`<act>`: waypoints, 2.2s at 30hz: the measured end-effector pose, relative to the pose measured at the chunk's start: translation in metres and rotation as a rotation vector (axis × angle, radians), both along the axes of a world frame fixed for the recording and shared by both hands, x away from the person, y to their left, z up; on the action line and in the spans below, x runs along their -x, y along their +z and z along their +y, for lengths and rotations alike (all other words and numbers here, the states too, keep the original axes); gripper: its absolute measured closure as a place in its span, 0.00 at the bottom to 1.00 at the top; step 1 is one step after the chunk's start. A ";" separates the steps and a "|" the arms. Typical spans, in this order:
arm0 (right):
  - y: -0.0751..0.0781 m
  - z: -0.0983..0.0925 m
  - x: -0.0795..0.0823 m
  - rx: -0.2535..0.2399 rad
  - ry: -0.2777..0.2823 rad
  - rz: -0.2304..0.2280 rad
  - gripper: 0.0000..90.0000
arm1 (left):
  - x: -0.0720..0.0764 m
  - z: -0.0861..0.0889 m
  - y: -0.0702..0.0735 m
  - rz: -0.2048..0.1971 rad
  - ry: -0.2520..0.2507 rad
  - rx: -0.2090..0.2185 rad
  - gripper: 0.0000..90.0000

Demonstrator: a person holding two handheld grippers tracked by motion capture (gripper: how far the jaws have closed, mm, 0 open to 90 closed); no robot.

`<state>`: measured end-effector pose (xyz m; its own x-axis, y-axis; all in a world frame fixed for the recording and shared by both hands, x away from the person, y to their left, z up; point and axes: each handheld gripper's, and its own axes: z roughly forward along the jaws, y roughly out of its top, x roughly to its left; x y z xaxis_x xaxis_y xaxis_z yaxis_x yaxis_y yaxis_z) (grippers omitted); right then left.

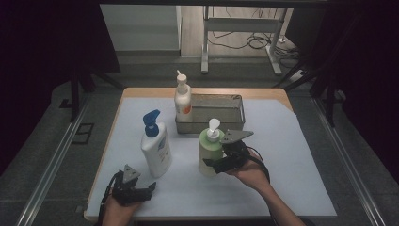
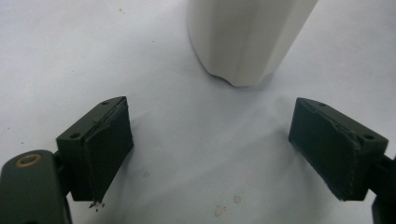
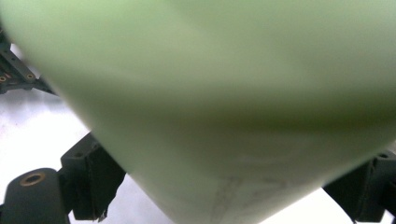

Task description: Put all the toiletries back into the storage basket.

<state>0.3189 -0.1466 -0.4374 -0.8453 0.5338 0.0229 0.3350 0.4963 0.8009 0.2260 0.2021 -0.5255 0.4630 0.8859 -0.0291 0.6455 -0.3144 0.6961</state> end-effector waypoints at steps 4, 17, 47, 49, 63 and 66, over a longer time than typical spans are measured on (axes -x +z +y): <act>0.001 0.000 0.002 0.008 -0.006 -0.011 0.13 | 0.000 0.000 0.000 0.001 0.000 0.001 0.14; 0.006 0.000 -0.001 0.015 -0.022 0.033 0.14 | 0.000 0.000 0.000 0.003 -0.003 -0.002 0.14; 0.064 -0.004 -0.033 0.012 -0.070 -0.026 0.14 | 0.000 0.000 0.000 0.004 -0.003 -0.002 0.14; 0.067 -0.003 -0.036 0.016 -0.075 -0.031 0.14 | 0.000 0.000 0.000 0.003 -0.003 -0.003 0.14; 0.080 0.000 -0.059 0.008 -0.119 -0.040 0.14 | 0.000 0.000 0.000 0.003 -0.002 -0.002 0.14; 0.083 0.002 -0.065 0.009 -0.129 -0.041 0.14 | 0.000 0.000 0.000 0.004 -0.003 -0.002 0.14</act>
